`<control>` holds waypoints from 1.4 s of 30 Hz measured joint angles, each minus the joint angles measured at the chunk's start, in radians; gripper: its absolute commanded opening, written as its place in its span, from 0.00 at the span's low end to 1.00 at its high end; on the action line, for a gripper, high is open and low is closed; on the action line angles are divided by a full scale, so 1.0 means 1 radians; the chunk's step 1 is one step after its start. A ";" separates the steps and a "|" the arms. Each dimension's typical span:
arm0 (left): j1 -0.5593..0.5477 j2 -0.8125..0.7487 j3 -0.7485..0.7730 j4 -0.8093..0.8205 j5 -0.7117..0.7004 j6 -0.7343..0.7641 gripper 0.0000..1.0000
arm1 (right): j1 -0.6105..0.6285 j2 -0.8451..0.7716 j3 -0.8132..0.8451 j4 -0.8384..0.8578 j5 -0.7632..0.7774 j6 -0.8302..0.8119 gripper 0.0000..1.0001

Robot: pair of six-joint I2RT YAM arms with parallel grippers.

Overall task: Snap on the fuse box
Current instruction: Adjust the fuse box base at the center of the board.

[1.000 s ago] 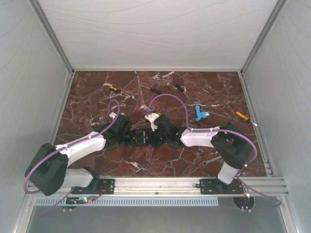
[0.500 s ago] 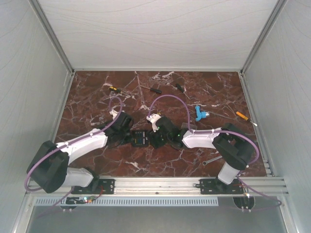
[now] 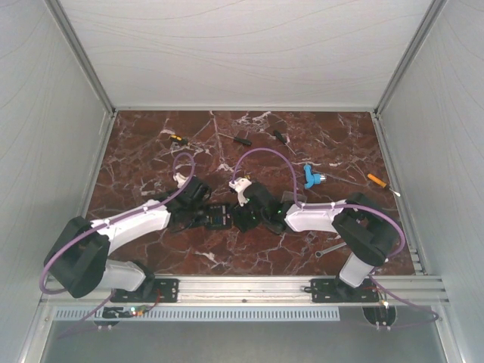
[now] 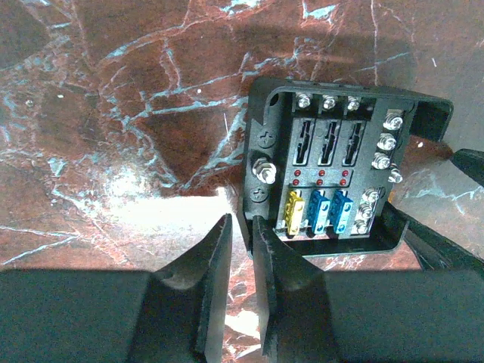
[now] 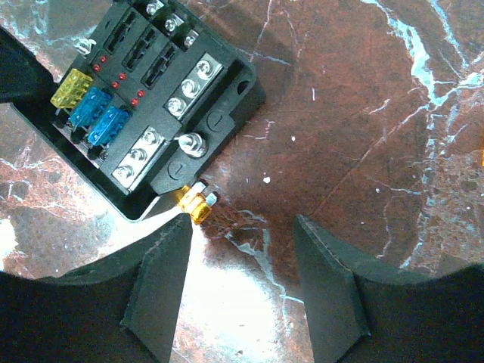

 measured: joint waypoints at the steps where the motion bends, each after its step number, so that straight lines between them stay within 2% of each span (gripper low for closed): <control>1: -0.001 0.000 0.000 -0.002 -0.002 -0.001 0.14 | 0.000 -0.001 0.000 0.000 0.000 0.000 0.54; 7: -0.005 0.000 0.000 -0.003 -0.003 -0.002 0.00 | 0.000 -0.001 -0.001 0.000 0.000 0.001 0.56; 16: -0.008 -0.035 0.000 -0.024 -0.005 -0.022 0.00 | 0.002 -0.001 -0.001 0.010 -0.016 0.003 0.56; 23: -0.005 -0.079 0.001 -0.080 -0.067 -0.040 0.00 | 0.040 0.013 0.005 0.019 -0.002 -0.017 0.55; 34: -0.002 -0.079 0.001 -0.126 -0.098 -0.048 0.00 | 0.072 0.043 0.031 0.009 0.143 -0.042 0.47; 38: -0.007 -0.074 0.001 -0.121 -0.081 -0.061 0.00 | 0.046 0.034 0.016 0.010 0.179 -0.040 0.45; 42: -0.025 -0.056 0.001 -0.114 -0.075 -0.082 0.00 | -0.050 -0.007 -0.022 -0.005 0.195 -0.018 0.45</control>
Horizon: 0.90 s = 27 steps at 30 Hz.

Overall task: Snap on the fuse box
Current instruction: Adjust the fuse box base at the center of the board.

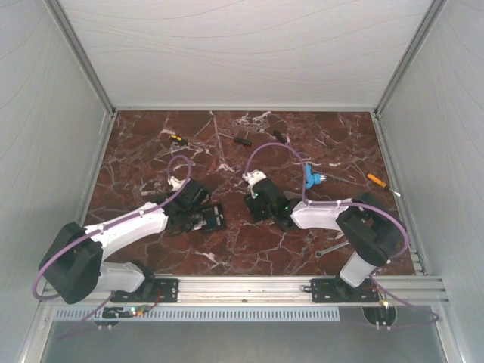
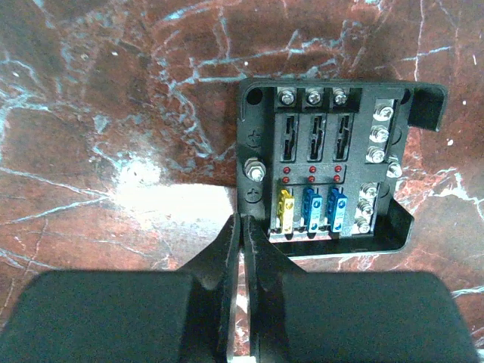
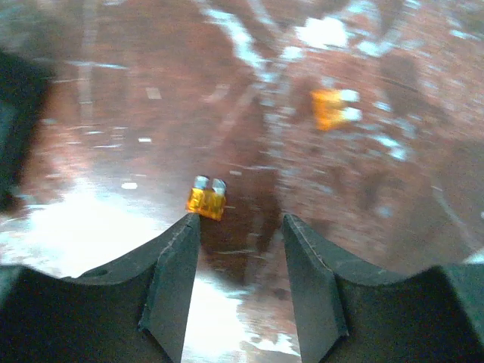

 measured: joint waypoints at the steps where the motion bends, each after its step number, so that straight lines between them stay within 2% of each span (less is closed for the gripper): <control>1: -0.005 0.003 0.000 0.001 0.000 -0.006 0.00 | -0.023 -0.012 -0.010 -0.006 0.003 0.007 0.46; 2: -0.010 0.005 0.000 0.001 0.001 -0.013 0.00 | -0.046 -0.024 -0.020 -0.014 0.006 0.016 0.47; 4: -0.022 0.006 0.000 0.003 0.001 -0.028 0.07 | -0.077 -0.044 -0.031 -0.032 0.012 0.026 0.49; 8: -0.058 0.009 0.000 0.023 0.006 -0.058 0.15 | -0.081 -0.080 -0.037 -0.064 0.006 0.037 0.53; 17: -0.108 0.019 -0.020 0.107 0.054 -0.108 0.31 | -0.093 -0.115 -0.016 -0.120 -0.030 0.097 0.50; 22: -0.126 0.034 -0.031 0.159 0.087 -0.119 0.41 | -0.095 -0.085 0.024 -0.136 -0.029 0.130 0.56; 27: -0.127 0.021 -0.041 0.182 0.095 -0.116 0.58 | -0.105 -0.064 0.047 -0.134 -0.058 0.084 0.59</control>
